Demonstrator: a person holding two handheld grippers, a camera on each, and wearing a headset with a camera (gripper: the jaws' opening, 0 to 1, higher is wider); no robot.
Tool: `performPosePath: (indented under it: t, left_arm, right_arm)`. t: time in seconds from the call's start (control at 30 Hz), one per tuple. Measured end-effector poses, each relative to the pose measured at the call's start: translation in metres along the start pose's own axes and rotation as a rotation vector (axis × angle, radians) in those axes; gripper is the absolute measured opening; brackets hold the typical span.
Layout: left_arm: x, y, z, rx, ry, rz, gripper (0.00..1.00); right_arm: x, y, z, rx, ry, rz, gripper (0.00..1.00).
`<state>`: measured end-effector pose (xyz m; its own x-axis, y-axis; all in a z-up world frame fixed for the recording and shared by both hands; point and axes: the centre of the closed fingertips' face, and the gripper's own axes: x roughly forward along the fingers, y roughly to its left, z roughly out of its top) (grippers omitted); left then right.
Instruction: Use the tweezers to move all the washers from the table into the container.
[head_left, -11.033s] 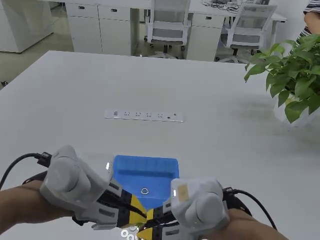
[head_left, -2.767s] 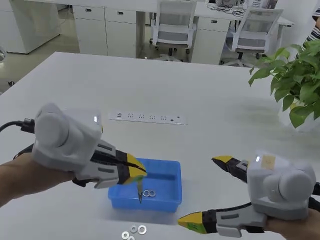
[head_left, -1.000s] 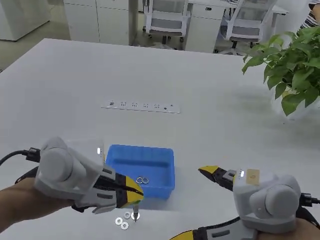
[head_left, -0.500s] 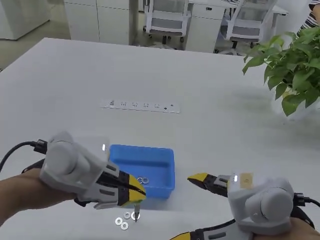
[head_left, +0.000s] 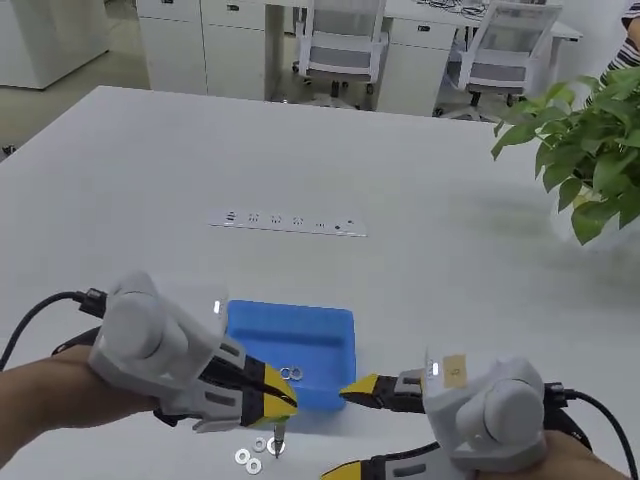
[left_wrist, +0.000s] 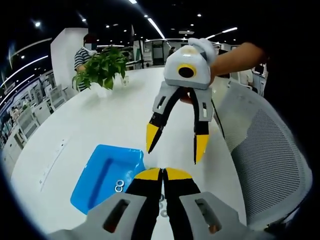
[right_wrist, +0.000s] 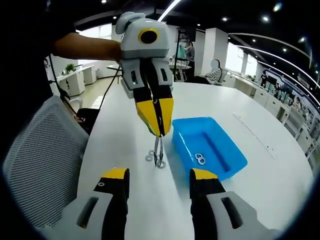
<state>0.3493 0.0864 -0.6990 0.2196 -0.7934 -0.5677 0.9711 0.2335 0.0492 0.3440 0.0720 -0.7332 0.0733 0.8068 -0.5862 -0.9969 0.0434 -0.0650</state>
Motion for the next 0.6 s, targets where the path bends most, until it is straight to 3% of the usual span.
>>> performPosePath:
  t: [0.6]
  left_arm:
    - [0.000,-0.001,-0.002,-0.002,-0.001,-0.007,0.05]
  right_arm:
    - [0.037,0.006,0.002,-0.096,0.022,0.097,0.27]
